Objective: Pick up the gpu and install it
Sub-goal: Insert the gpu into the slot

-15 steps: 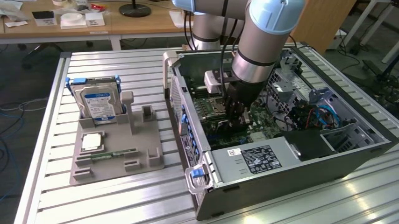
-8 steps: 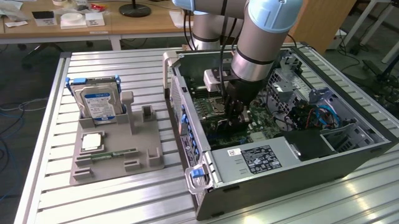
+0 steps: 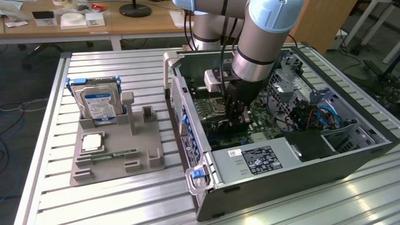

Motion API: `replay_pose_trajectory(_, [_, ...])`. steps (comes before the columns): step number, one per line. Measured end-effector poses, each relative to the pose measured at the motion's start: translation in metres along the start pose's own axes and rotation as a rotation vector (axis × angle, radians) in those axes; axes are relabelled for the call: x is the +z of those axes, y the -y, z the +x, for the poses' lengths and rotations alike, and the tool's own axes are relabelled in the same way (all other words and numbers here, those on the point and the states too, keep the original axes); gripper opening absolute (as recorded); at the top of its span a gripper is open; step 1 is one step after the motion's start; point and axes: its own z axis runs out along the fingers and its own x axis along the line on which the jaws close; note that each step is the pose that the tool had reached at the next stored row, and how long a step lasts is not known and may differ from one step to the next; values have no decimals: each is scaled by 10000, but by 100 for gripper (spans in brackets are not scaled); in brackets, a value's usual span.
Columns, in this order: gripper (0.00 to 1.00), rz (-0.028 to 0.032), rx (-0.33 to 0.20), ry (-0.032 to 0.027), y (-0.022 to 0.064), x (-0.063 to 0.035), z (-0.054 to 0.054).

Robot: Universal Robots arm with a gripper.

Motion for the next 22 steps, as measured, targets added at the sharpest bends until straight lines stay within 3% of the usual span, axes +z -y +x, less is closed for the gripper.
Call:
replay_pose_trajectory(16, [27,4,1,17,1,6,-3])
replay_pose_trajectory(18, [31,2,1,4,0,2,-1])
replay_pose_trajectory(19, [39,0,1,0,0,0,0])
replay_pose_trajectory(22, [39,1,1,1,0,0,0])
